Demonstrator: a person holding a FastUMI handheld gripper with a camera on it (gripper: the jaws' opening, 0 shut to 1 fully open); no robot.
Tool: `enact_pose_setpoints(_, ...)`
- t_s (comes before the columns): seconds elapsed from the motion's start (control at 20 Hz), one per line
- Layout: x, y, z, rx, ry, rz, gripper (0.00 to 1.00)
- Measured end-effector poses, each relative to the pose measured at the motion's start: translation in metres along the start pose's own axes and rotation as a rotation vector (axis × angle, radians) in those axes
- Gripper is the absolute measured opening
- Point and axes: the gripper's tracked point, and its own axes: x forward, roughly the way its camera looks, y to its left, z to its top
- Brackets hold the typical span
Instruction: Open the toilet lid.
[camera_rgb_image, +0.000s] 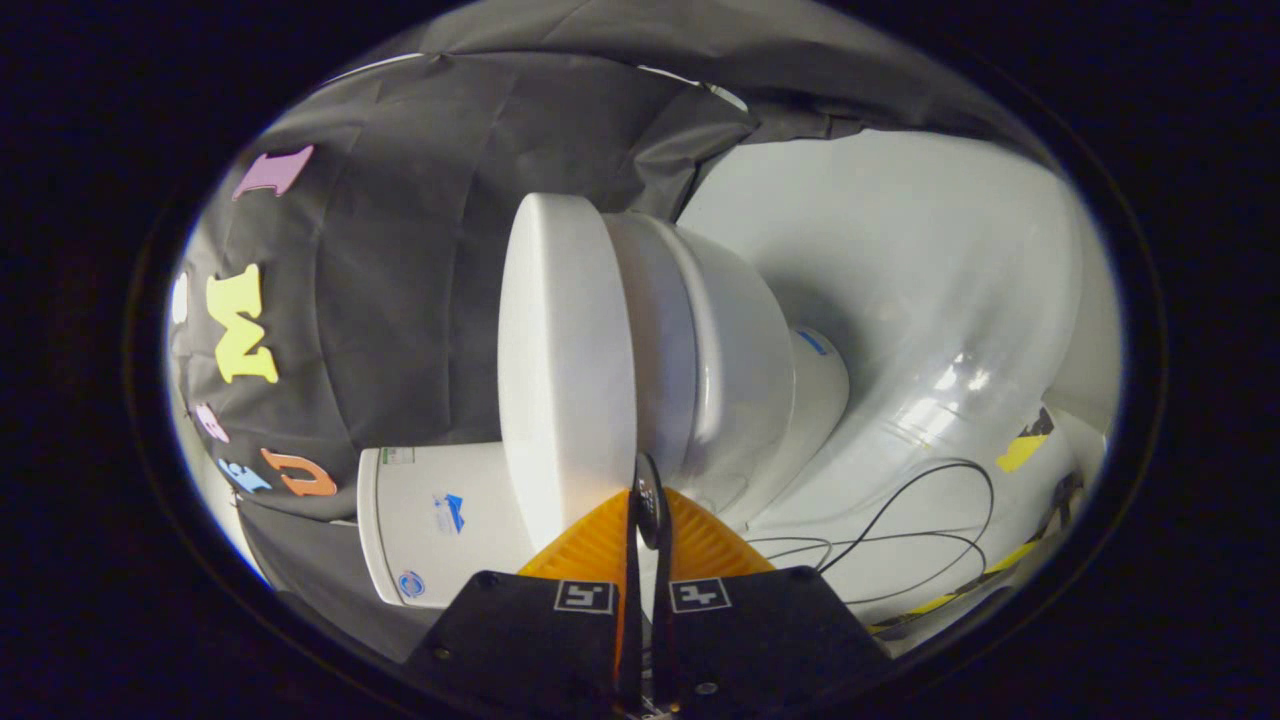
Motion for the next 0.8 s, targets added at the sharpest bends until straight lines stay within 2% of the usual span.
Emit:
enact_pose_setpoints(0.6, -0.03, 0.061, -0.009, -0.236, -0.057, 0.055, 0.04)
enact_pose_setpoints(0.8, -0.038, 0.088, -0.02, -0.36, -0.083, 0.062, 0.03)
